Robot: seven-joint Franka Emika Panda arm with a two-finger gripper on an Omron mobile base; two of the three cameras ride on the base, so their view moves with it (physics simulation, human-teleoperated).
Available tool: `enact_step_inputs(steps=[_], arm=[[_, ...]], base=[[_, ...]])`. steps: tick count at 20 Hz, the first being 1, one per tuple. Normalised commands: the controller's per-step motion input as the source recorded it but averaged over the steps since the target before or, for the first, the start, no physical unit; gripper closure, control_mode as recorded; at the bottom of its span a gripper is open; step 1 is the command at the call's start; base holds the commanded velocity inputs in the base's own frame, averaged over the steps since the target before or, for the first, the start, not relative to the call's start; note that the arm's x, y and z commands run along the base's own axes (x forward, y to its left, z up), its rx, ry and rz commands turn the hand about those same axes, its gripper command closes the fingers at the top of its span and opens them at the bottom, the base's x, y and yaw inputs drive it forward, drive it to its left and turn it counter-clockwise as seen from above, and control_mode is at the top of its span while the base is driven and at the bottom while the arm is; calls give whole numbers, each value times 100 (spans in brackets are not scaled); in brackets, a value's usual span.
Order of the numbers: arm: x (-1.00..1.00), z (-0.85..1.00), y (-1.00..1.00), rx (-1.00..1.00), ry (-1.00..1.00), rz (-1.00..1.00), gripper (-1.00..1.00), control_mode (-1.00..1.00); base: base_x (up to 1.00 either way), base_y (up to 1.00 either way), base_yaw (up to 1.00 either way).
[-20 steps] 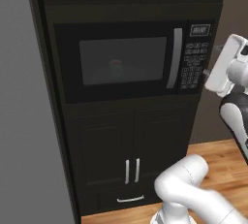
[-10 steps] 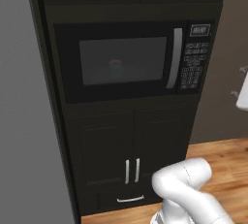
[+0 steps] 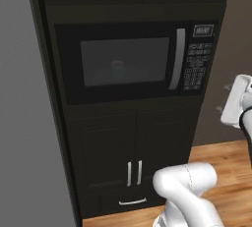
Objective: Place the microwavable item in the microwave. Then, close the microwave door and press the start button.
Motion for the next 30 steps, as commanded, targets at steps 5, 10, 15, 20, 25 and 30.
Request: enact_step_inputs(steps=[5, 10, 15, 20, 25, 30], arm=[[40, -24, -2, 7, 3, 0, -100, -100], [43, -23, -1, 5, 8, 0, -100, -100], [43, -25, -5, 6, 8, 1, -100, -100], [27, 0, -16, 9, 3, 0, -100, -100], [34, -8, -5, 6, 7, 0, -100, -100], [43, -14, 0, 5, 7, 0, -100, -100]], base=[[0, 0, 0], [0, 0, 0], [0, 0, 0], [0, 0, 0], [0, 0, 0], [0, 0, 0]])
